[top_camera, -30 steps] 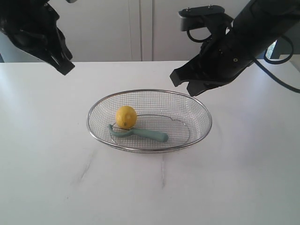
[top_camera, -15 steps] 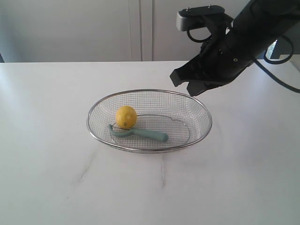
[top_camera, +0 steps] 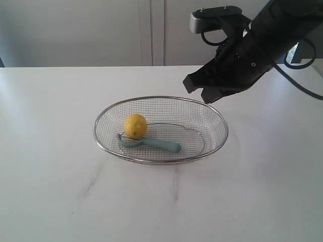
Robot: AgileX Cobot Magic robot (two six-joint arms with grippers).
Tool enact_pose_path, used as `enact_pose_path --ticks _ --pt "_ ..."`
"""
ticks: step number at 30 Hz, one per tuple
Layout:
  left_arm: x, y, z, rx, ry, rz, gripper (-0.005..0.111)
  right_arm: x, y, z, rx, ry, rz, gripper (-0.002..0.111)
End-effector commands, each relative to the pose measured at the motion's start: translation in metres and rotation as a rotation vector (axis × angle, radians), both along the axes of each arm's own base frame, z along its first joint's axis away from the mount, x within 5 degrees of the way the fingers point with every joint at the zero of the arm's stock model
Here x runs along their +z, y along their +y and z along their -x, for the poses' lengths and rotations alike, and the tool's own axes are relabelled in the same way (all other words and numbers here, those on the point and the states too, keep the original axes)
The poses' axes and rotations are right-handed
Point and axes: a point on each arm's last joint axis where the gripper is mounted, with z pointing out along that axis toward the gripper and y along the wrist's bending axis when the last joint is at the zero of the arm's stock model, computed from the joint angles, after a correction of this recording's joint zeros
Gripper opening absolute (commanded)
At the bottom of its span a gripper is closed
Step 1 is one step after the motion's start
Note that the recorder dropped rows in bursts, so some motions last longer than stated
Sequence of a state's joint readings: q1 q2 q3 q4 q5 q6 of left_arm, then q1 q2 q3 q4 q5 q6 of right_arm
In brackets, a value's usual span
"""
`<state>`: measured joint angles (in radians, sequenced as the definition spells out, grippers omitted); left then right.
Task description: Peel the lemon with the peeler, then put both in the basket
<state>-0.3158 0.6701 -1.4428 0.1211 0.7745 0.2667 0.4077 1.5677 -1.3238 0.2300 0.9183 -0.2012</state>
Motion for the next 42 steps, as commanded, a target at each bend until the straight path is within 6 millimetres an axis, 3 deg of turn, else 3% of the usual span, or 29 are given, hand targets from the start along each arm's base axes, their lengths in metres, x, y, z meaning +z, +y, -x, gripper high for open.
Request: enact_pose_path --ticks 1,6,12,16,21,24,31,39,42 --pt "-0.002 0.002 0.006 0.008 -0.007 0.001 0.0 0.003 0.0 0.001 -0.004 -0.013 -0.008 0.0" --pt "-0.024 0.003 0.003 0.05 0.042 -0.011 0.0 0.003 0.0 0.001 -0.004 -0.013 -0.008 0.0" --pt "-0.088 0.007 0.012 0.105 0.145 -0.029 0.0 0.003 0.0 0.001 -0.003 -0.011 -0.007 0.0" --pt "-0.125 -0.001 0.014 0.041 0.1 0.181 0.0 0.003 0.0 0.001 -0.003 -0.011 -0.007 0.0" --pt "-0.187 -0.008 -0.003 0.005 0.005 0.367 0.0 0.003 0.0 0.001 -0.003 -0.011 -0.007 0.0" --pt "-0.25 -0.008 -0.016 0.039 0.024 0.487 0.0 0.003 0.0 0.001 -0.004 -0.013 -0.008 0.0" --pt "-0.326 -0.003 -0.014 0.148 0.117 0.547 0.0 0.003 0.0 0.001 -0.004 -0.013 -0.008 0.0" --pt "-0.349 -0.002 -0.007 0.236 0.311 0.452 0.0 0.003 0.0 0.001 -0.003 -0.011 -0.007 0.0" --pt "-0.349 -0.002 -0.007 0.242 0.307 0.432 0.0 0.003 0.0 0.001 -0.003 -0.011 -0.007 0.0"
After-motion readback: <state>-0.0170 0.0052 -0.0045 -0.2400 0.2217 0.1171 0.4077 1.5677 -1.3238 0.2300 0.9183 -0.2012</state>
